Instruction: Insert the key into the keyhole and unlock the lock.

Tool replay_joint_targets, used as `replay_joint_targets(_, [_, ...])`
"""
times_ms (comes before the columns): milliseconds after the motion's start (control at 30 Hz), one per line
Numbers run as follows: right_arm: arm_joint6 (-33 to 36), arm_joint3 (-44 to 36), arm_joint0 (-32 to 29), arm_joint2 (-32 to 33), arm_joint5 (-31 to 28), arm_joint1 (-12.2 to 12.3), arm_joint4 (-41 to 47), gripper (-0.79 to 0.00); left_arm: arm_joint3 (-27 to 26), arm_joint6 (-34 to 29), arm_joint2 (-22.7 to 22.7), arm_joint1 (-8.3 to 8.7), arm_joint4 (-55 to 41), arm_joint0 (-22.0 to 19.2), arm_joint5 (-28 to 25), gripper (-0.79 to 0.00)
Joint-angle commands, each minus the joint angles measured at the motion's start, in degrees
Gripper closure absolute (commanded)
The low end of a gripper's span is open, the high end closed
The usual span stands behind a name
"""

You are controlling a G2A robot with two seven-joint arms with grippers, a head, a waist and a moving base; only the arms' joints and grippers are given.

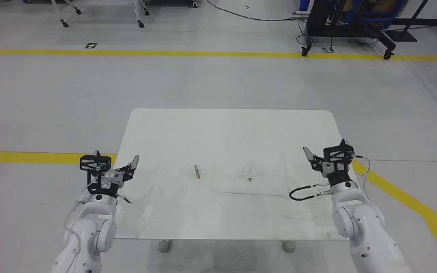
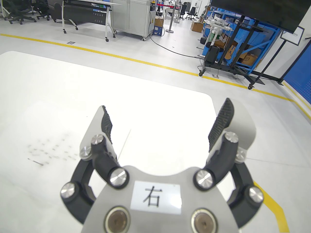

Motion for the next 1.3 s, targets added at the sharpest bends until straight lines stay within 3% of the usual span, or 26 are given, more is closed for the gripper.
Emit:
replay_joint_targets(0, [0.0, 0.0, 0.0, 0.0, 0.0, 0.0, 0.0, -0.785, 0.0, 0.0, 0.0, 0.00, 0.0, 0.0, 0.0, -0.784])
replay_joint_targets(267, [0.2, 0.1, 0.0, -0.4, -0.8, 0.0, 0.0, -0.785, 0.0, 0.0, 0.0, 0.00, 0.0, 0.0, 0.0, -0.785])
replay_joint_targets(333, [1.6, 1.9, 1.6, -2.6, -4.1, 0.0, -1.1, -0.785, 0.0, 0.0, 0.0, 0.00, 0.0, 0.0, 0.0, -0.785])
replay_joint_targets(433, [5.8, 5.7, 5.6, -7.6, -18.4, -0.2, 8.2, -0.785, 0.0, 0.0, 0.0, 0.00, 0.0, 0.0, 0.0, -0.785])
replay_joint_targets(467, [7.1, 7.4, 7.2, -8.5, -20.5, -0.2, 8.1, -0.785, 0.0, 0.0, 0.0, 0.00, 0.0, 0.0, 0.0, -0.785])
replay_joint_targets(600, [8.8, 10.3, 10.9, -15.4, -23.7, -0.8, 4.9, -0.785, 0.0, 0.0, 0.0, 0.00, 0.0, 0.0, 0.0, -0.785])
replay_joint_targets(967, [8.7, 12.0, 11.6, -16.3, -25.8, -0.9, 6.2, -0.785, 0.0, 0.0, 0.0, 0.00, 0.0, 0.0, 0.0, -0.785])
replay_joint_targets(1233, [9.2, 24.9, 21.8, -18.9, -41.9, -0.3, 0.3, -0.785, 0.0, 0.0, 0.0, 0.00, 0.0, 0.0, 0.0, -0.785])
replay_joint_targets(1267, [9.2, 25.7, 22.7, -19.1, -43.6, -0.2, -0.8, -0.751, 0.0, 0.0, 0.0, 0.00, 0.0, 0.0, 0.0, -0.785])
